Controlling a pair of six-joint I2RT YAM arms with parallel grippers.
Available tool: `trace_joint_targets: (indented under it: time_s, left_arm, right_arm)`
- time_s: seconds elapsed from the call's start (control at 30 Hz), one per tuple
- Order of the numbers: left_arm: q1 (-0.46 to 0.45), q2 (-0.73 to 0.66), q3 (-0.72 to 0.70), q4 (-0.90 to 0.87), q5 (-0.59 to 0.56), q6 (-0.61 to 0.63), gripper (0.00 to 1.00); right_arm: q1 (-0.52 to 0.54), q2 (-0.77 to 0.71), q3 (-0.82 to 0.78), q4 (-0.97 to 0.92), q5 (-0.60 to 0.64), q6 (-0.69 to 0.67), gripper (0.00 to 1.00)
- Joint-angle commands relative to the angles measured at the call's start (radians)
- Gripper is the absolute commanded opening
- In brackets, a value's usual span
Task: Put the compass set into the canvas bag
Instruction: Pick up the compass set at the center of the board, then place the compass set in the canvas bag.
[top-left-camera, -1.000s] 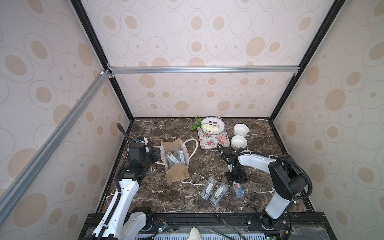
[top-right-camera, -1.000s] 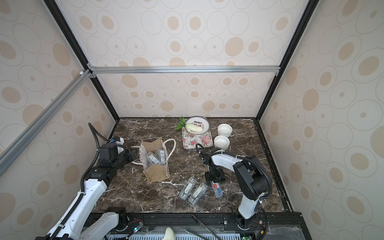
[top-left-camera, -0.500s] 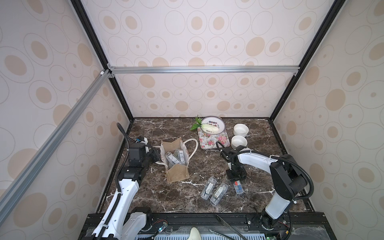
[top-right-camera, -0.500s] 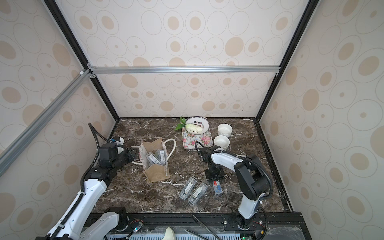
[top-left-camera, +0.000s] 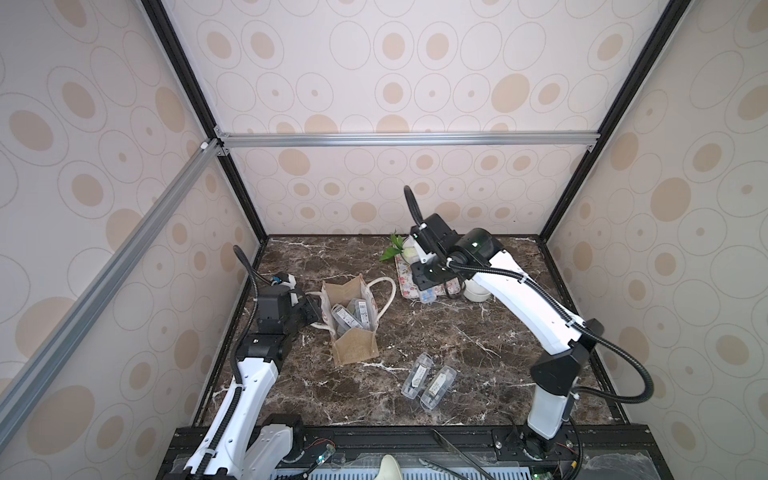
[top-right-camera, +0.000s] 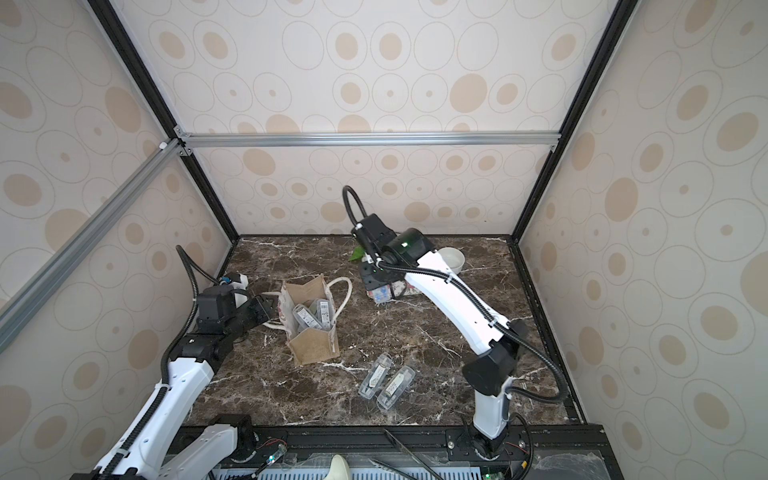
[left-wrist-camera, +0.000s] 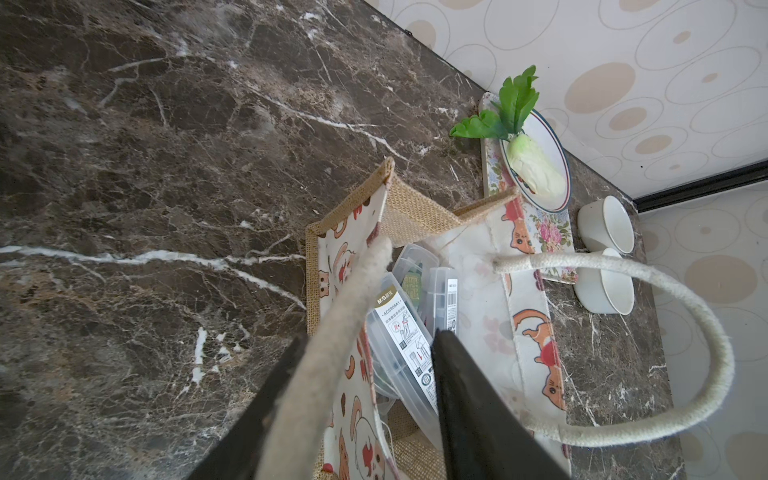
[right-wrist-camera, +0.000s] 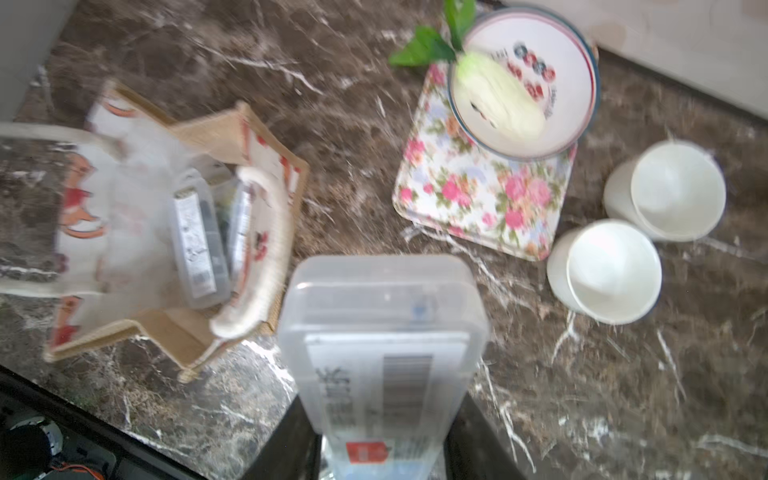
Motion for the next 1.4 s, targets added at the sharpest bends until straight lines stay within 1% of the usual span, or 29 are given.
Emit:
trace_joint_targets:
  time_s: [0.0,0.07,0.13,0.3,0.4,0.5,0.67,0.83,0.9,0.97,1.1,1.2,1.37]
  left_arm:
    - [0.003,0.001,0.008,0.002,0.009,-0.003,0.46]
    - [0.002,-0.001,0.007,0.001,0.008,-0.002,0.46]
    - [0.001,0.000,0.009,0.002,0.009,-0.003,0.46]
    - [0.000,-0.002,0.012,-0.002,0.008,-0.003,0.46]
    - [0.000,-0.006,0.015,-0.009,0.005,-0.002,0.46]
    - [0.000,-0.008,0.016,-0.011,0.002,-0.002,0.46]
    - [-0.001,-0.007,0.016,-0.011,0.002,-0.005,0.46]
    - [0.000,-0.007,0.014,-0.015,0.000,-0.003,0.46]
    - [0.000,-0.007,0.010,-0.011,0.000,-0.005,0.46]
    - [0.000,-0.005,0.007,-0.009,0.002,-0.009,0.46]
    - [0.000,-0.005,0.007,-0.008,0.002,-0.009,0.46]
    - [0.000,-0.007,0.008,-0.013,0.000,-0.006,0.46]
    - [0.000,-0.010,0.000,-0.011,-0.002,-0.009,0.46]
  right_arm:
    - [0.071,0.131,0.218,-0.103,0.015,-0.077,0.43]
    - [0.096,0.199,0.329,-0.094,-0.018,-0.098,0.43]
    - [0.120,0.252,0.382,-0.054,-0.069,-0.110,0.43]
    - [0.173,0.315,0.329,0.091,-0.133,-0.138,0.44]
    - [0.191,0.362,0.323,0.137,-0.134,-0.151,0.44]
    - [0.192,0.413,0.344,0.147,-0.131,-0.157,0.43]
    - [0.193,0.479,0.335,0.159,-0.125,-0.156,0.44]
    - [0.193,0.537,0.334,0.123,-0.159,-0.106,0.44]
    - [0.192,0.553,0.325,0.117,-0.142,-0.086,0.44]
    - [0.191,0.569,0.316,0.119,-0.130,-0.076,0.46]
    - [0.188,0.614,0.353,0.107,-0.108,-0.040,0.48]
    - [0.187,0.635,0.383,0.097,-0.097,-0.021,0.56]
    - [0.185,0.588,0.395,0.118,-0.109,0.014,0.62]
